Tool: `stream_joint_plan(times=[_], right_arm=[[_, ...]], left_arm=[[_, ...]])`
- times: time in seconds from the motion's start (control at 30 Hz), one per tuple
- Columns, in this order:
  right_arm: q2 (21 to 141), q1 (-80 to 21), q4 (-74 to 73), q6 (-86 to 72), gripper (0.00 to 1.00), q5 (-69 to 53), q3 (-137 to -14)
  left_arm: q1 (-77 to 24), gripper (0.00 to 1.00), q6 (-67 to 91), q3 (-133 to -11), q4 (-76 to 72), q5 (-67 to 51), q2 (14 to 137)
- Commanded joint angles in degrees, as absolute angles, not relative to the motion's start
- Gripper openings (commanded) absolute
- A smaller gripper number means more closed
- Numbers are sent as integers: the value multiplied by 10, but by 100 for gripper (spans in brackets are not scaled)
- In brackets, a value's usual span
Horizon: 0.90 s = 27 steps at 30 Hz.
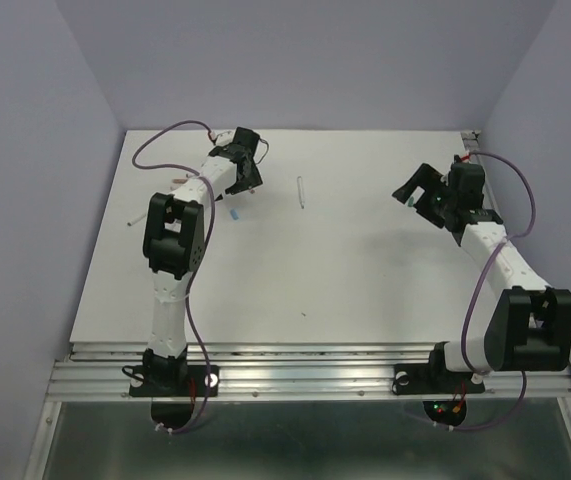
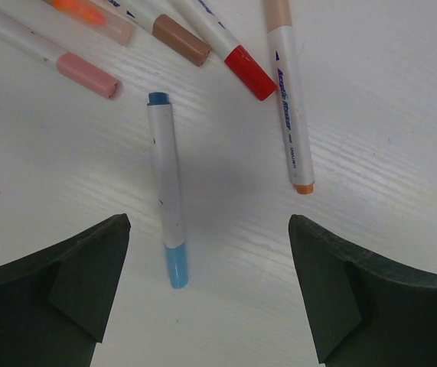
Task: Open the pen caps
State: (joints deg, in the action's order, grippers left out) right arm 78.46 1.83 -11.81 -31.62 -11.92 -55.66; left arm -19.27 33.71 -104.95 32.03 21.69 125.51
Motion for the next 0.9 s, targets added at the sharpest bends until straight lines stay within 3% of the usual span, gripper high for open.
stream_joint_plan(times=[0.0,0.23,0.57,0.67,0.87], right_arm=[[760,19,-100,-325,100,-92,-540],[761,19,-117,-321,100,-73,-544],[772,19,-130,-316,100,-62,-550],[774,19,-135,-316,100,-59,-552],[771,19,-139,-316,100,-57,-550]], left_arm=[[-178,95,356,-1089,349,219,1249],[-159,93,370,-1078,351,219,1264],[-149,82,361,-1090,348,192,1298],[-149,72,368,-1096,364,199,1310],[-149,61,374,-1087,372,202,1318]])
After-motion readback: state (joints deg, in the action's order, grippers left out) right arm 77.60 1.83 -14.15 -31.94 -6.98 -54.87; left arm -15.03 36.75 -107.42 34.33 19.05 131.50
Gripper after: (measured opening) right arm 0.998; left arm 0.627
